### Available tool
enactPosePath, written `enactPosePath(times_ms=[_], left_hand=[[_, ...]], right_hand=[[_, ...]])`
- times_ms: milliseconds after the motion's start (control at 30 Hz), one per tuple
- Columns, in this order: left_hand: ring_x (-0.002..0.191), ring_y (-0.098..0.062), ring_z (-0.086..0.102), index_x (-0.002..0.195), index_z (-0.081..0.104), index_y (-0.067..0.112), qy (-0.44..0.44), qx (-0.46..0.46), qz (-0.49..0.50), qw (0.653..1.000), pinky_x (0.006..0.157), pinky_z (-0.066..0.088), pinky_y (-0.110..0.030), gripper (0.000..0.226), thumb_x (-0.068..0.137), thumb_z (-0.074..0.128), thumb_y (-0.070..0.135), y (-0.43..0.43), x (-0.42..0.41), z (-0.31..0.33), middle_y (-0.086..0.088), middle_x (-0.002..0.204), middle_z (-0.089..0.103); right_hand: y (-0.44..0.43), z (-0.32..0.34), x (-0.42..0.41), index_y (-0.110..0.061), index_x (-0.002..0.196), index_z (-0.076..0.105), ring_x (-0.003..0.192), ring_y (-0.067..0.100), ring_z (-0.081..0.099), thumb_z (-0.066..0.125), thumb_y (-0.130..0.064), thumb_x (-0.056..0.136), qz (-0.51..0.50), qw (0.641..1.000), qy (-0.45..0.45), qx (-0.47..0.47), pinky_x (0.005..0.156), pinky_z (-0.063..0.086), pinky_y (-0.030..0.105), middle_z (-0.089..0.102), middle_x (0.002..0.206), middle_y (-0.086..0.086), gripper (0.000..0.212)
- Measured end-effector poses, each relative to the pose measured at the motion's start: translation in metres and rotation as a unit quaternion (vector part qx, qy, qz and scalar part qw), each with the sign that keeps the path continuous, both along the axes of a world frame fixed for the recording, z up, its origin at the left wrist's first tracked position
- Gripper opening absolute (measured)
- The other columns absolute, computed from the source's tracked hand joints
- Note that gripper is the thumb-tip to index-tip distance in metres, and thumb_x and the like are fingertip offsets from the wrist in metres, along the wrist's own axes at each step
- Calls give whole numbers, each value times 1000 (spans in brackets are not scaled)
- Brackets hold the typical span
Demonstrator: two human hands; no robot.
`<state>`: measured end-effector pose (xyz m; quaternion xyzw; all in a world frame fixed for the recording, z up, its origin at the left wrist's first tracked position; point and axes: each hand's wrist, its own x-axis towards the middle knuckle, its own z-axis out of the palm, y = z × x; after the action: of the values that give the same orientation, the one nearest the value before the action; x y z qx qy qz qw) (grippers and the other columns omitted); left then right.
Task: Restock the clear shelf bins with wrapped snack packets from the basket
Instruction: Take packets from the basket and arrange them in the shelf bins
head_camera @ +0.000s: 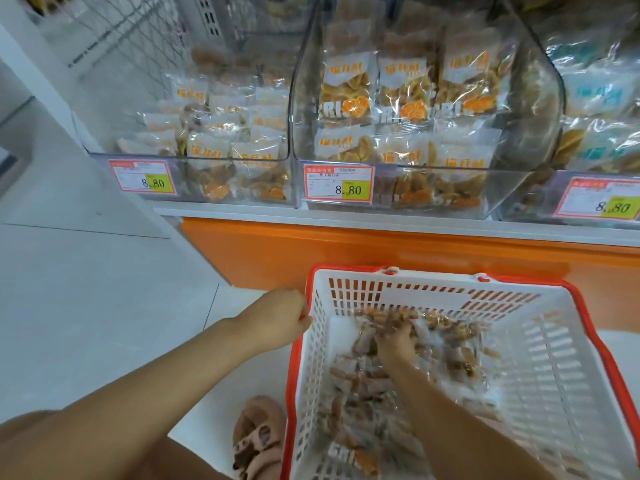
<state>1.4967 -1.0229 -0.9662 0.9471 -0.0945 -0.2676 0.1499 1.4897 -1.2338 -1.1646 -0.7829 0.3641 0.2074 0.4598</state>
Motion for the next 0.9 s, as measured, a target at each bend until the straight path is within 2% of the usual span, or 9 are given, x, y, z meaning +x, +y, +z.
enactPosePath(times_ms=[100, 200, 300, 467, 567, 667, 767, 833, 900], left_hand=[[84, -20, 63, 98, 68, 3, 0, 2, -1, 1000, 79, 52, -34, 31, 97, 49, 26, -1, 1, -3, -8, 96, 69], [83, -23, 65, 95, 69, 2, 5, 0, 9, 1000, 80, 53, -38, 33, 96, 49, 28, 2, 1, -6, -12, 94, 70], [86, -23, 65, 97, 69, 2, 15, -8, 8, 1000, 81, 53, -39, 33, 96, 50, 29, 3, -1, -5, -11, 96, 70], [69, -19, 64, 89, 68, -4, 50, -99, 80, 991, 67, 50, -28, 42, 97, 49, 33, -8, -4, 8, -17, 83, 66], [89, -20, 71, 110, 65, -3, 216, -257, 250, 908, 83, 57, -30, 61, 97, 41, 51, -23, -4, 17, -17, 108, 70], [97, -30, 69, 121, 53, -10, 358, -383, 381, 761, 83, 57, -36, 85, 90, 34, 67, -33, -7, 29, -25, 114, 65], [91, -30, 70, 117, 59, -1, 357, -511, 457, 634, 72, 59, -35, 65, 89, 48, 56, -40, -11, 46, -24, 110, 67], [83, -27, 71, 113, 65, 6, 301, -559, 450, 628, 68, 60, -35, 38, 87, 59, 33, -46, -15, 59, -18, 103, 71], [98, -32, 68, 115, 65, 4, 249, -574, 402, 669, 88, 55, -43, 32, 88, 60, 20, -53, -18, 71, -18, 106, 70]], right_hand=[[3, -3, 3, -18, 146, 26, 126, 37, 44, 53, -27, 96, -67, 998, 6, -21, 101, 42, 49, 32, 147, 14, 57], [-2, -3, 5, -13, 125, 51, 94, 25, 60, 46, -22, 99, -16, 999, -7, -40, 77, 54, 36, 59, 116, 12, 27], [-17, 3, 6, -9, 101, 63, 68, 13, 53, 48, -11, 97, 43, 996, -20, -78, 55, 42, 23, 62, 90, 3, 15], [-26, 51, 5, -9, 97, 66, 77, 16, 61, 55, -6, 93, 173, 976, -106, -79, 68, 54, 30, 69, 93, 5, 12], [-23, 103, -1, -13, 92, 60, 86, 16, 65, 59, -10, 93, 223, 955, -191, -44, 70, 56, 26, 68, 98, 0, 3], [-22, 170, -9, -19, 84, 61, 84, 7, 66, 64, -9, 90, 255, 926, -279, 10, 69, 54, 22, 69, 97, -10, 12], [-30, 237, -22, -27, 75, 63, 88, 0, 67, 71, -12, 84, 377, 866, -323, 58, 77, 54, 23, 71, 100, -20, 19], [-41, 268, -34, -28, 72, 70, 95, -4, 66, 76, -16, 77, 416, 845, -328, 74, 82, 52, 18, 68, 104, -29, 14], [-47, 291, -43, -27, 70, 76, 94, -1, 68, 78, -28, 70, 400, 847, -329, 116, 80, 53, 17, 71, 98, -23, 2]])
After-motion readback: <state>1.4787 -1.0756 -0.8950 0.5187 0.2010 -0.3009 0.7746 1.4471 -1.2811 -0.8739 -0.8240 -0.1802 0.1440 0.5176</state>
